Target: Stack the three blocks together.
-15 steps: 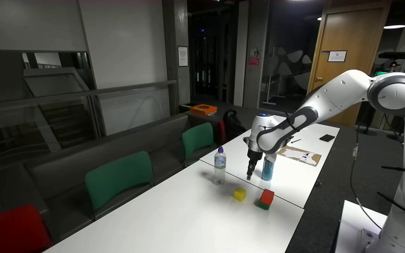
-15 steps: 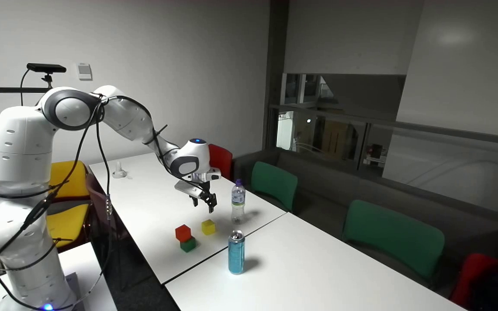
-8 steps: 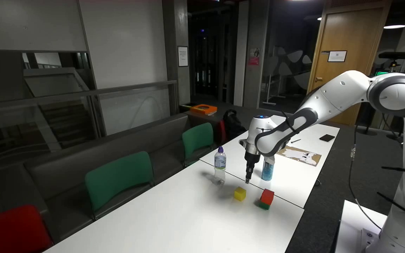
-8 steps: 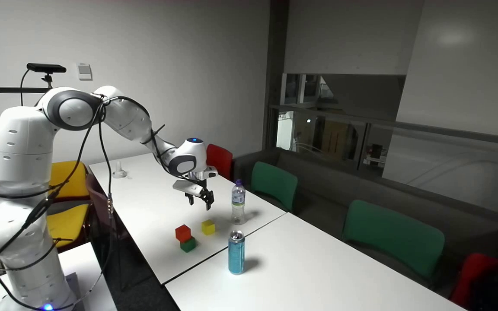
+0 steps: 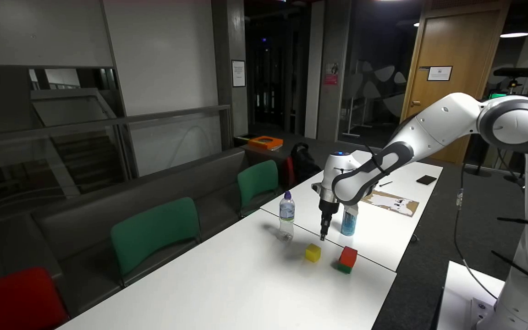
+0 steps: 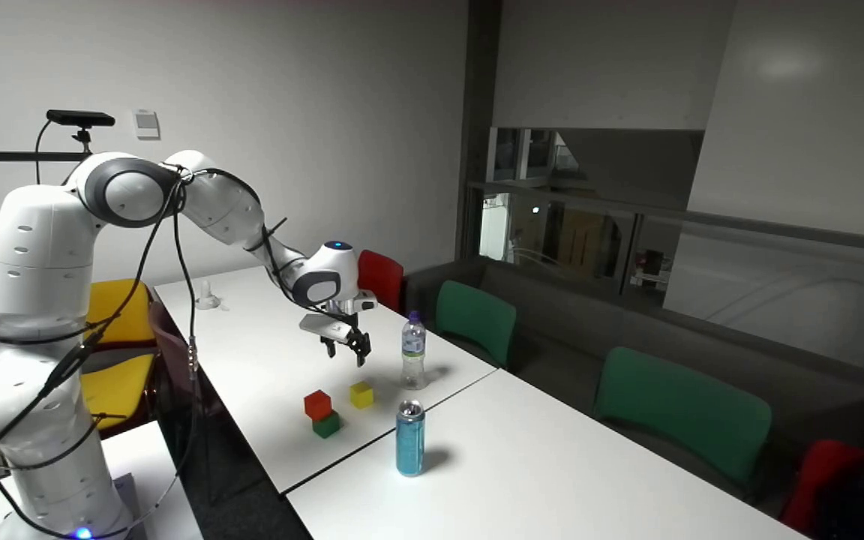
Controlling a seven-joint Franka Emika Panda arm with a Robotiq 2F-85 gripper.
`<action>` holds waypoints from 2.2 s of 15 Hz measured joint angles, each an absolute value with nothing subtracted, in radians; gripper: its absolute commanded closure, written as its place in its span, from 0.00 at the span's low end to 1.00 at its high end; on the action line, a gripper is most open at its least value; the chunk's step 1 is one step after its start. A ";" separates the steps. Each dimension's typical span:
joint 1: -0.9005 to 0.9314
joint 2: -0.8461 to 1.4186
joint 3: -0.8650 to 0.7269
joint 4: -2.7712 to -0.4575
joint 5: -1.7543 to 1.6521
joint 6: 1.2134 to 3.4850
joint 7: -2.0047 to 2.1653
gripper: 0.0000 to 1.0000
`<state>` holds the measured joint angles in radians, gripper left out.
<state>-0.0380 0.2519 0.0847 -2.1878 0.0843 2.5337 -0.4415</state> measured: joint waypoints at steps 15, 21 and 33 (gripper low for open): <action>-0.037 0.368 0.088 -2.088 0.071 2.621 -0.438 0.00; -0.038 0.463 0.091 -1.993 0.071 2.621 -0.436 0.00; -0.042 0.566 0.091 -1.931 0.071 2.591 -0.388 0.00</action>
<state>-0.0416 0.5657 0.0905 -1.9311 0.0713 2.5914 -0.3885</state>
